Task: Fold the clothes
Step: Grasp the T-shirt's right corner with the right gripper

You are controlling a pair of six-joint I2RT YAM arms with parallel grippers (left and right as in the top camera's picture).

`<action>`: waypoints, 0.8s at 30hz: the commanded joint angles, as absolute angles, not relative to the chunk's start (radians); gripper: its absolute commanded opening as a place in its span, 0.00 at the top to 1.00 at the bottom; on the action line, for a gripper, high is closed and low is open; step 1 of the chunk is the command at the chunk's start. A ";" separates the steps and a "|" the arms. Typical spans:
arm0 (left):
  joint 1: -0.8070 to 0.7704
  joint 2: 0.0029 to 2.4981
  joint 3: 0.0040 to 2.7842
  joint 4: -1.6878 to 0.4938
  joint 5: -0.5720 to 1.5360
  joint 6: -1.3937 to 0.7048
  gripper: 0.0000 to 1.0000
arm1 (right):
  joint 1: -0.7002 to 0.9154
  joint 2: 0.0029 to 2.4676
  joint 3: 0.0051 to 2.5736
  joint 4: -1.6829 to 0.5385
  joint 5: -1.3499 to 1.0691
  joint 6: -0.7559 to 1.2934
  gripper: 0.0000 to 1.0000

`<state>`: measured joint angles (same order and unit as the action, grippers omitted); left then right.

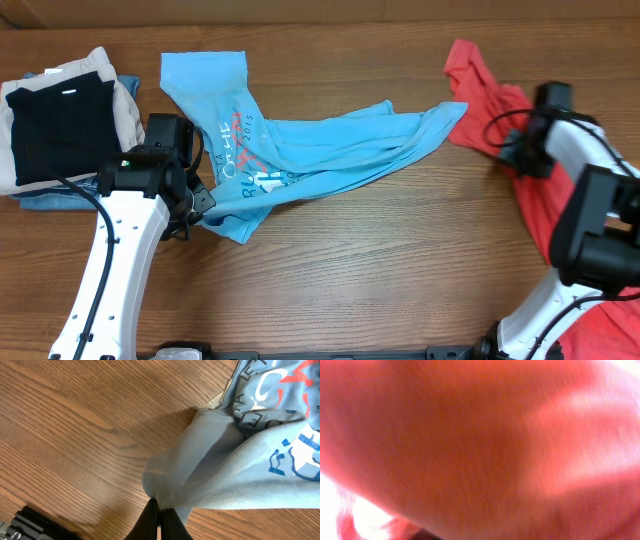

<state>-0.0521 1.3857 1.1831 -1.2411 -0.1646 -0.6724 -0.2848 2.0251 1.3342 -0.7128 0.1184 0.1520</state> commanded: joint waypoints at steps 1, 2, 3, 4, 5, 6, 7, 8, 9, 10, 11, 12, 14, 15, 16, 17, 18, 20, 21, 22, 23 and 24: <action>-0.049 1.386 1.180 -1.238 -0.164 -0.650 0.96 | -0.447 2.066 1.347 -0.682 0.171 0.169 0.60; -0.049 1.386 1.180 -1.237 -0.164 -0.650 0.96 | -0.474 2.066 1.360 -0.686 0.171 0.186 0.60; -0.049 1.386 1.180 -1.235 -0.164 -0.650 0.96 | -0.509 2.065 1.379 -0.693 0.166 0.210 0.60; -0.049 1.386 1.180 -1.232 -0.164 -0.650 0.96 | -0.537 2.065 1.400 -0.704 0.146 0.218 0.59; -0.049 1.386 1.180 -1.228 -0.164 -0.650 0.96 | -0.565 2.064 1.430 -0.722 0.099 0.216 0.57; -0.049 1.386 1.180 -1.225 -0.164 -0.650 0.96 | -0.586 2.064 1.460 -0.744 0.044 0.216 0.55; -0.049 1.386 1.180 -1.224 -0.164 -0.650 0.96 | -0.601 2.064 1.489 -0.768 -0.020 0.211 0.53; -0.049 1.386 1.180 -1.222 -0.164 -0.650 0.96 | -0.612 2.064 1.524 -0.796 -0.100 0.203 0.51; -0.049 1.386 1.180 -1.220 -0.164 -0.650 0.96 | -0.616 2.064 1.558 -0.824 -0.168 0.182 0.50; -0.049 1.386 1.180 -1.216 -0.164 -0.650 0.96 | -0.616 2.064 1.587 -0.850 -0.214 0.159 0.48; -0.049 1.386 1.180 -1.213 -0.164 -0.650 0.96 | -0.606 2.063 1.618 -0.879 -0.250 0.135 0.47; -0.049 1.386 1.180 -1.209 -0.164 -0.650 0.96 | -0.591 2.062 1.643 -0.907 -0.273 0.112 0.46; -0.049 1.386 1.180 -1.204 -0.164 -0.650 0.96 | -0.550 2.057 1.679 -0.951 -0.287 0.075 0.42; -0.049 1.386 1.180 -1.203 -0.164 -0.650 0.96 | -0.521 2.054 1.691 -0.965 -0.290 0.057 0.41; -0.049 1.386 1.180 -1.203 -0.164 -0.650 0.96 | -0.489 2.052 1.696 -0.974 -0.290 0.048 0.41; -0.049 1.386 1.180 -1.203 -0.164 -0.650 0.96 | -0.456 2.051 1.697 -0.979 -0.290 0.034 0.40; -0.049 1.386 1.180 -1.203 -0.165 -0.650 0.96 | -0.426 2.052 1.697 -0.984 -0.289 0.021 0.39; -0.049 1.386 1.180 -1.203 -0.165 -0.650 0.96 | -0.361 2.056 1.695 -0.994 -0.275 0.002 0.38; -0.049 1.386 1.180 -1.203 -0.164 -0.650 0.96 | -0.316 2.062 1.691 -0.994 -0.253 0.003 0.38; -0.049 1.386 1.180 -1.203 -0.165 -0.650 0.96 | -0.296 2.065 1.689 -0.992 -0.241 0.003 0.38; -0.049 1.386 1.180 -1.203 -0.164 -0.650 0.96 | -0.271 2.071 1.689 -0.990 -0.220 0.003 0.38; -0.049 1.386 1.180 -1.203 -0.164 -0.650 0.96 | -0.244 2.079 1.689 -0.985 -0.195 0.007 0.37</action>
<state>-0.0521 1.3857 1.1828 -1.2068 -0.1642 -0.6724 -0.2882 2.0678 1.6775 -0.9905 -0.2371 0.0330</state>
